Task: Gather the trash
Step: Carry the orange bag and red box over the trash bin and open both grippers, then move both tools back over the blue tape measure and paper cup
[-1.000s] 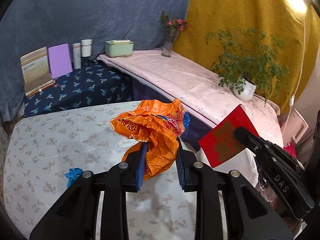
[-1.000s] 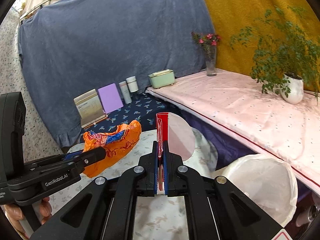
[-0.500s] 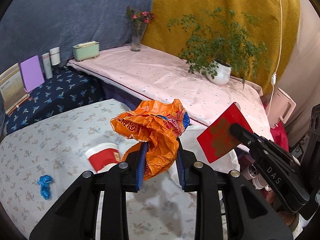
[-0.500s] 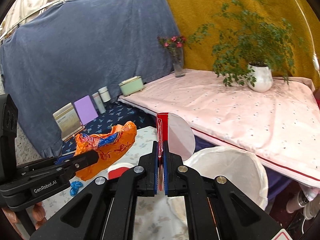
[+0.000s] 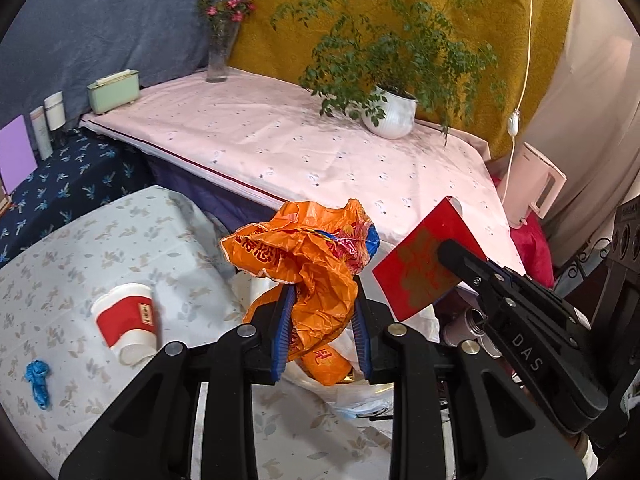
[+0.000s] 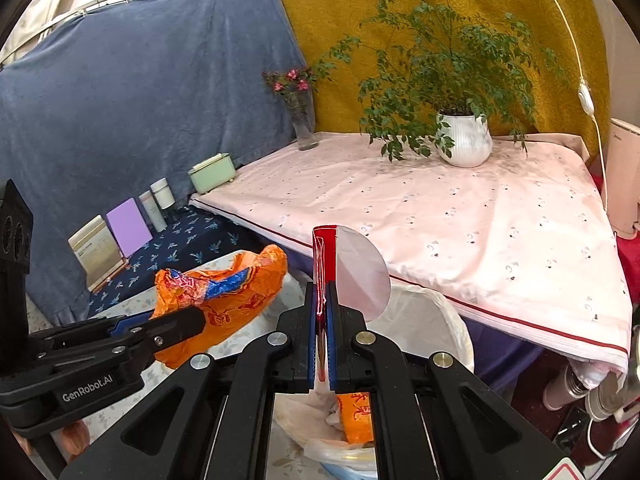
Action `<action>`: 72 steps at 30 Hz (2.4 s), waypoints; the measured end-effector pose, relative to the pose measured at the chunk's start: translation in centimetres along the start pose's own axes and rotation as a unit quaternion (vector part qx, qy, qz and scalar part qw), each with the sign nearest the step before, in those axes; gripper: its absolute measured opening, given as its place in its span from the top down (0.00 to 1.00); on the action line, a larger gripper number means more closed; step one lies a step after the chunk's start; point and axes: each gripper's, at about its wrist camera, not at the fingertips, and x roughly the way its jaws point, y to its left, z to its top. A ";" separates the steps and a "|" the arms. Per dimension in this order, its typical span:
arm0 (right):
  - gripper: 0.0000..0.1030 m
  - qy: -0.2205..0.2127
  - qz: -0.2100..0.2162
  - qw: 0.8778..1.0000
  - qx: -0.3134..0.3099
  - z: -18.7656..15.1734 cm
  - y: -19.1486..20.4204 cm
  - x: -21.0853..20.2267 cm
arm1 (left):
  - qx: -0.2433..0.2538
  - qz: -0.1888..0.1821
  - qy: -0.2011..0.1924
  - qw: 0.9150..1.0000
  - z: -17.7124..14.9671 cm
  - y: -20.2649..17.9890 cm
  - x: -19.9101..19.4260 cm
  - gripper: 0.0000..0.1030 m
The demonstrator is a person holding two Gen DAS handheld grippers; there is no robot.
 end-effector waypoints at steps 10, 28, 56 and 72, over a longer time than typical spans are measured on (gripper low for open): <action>0.71 -0.011 -0.014 1.000 0.018 0.3 -1.1 0.0 | 0.006 0.005 -0.007 1.000 -0.1 -1.1 1.2 0.54; 0.64 -0.017 -0.018 1.000 0.009 0.6 -0.3 -0.2 | -0.016 0.017 -0.011 1.000 -0.2 0.9 0.4 0.53; 0.45 0.007 0.045 0.998 -0.043 -0.6 7.5 1.3 | -0.107 0.108 -0.038 0.988 -3.2 11.2 -3.3 0.27; 0.33 0.064 0.099 0.990 -0.082 -3.6 15.8 5.9 | -0.153 0.240 -0.028 0.958 -8.8 21.5 -6.7 0.16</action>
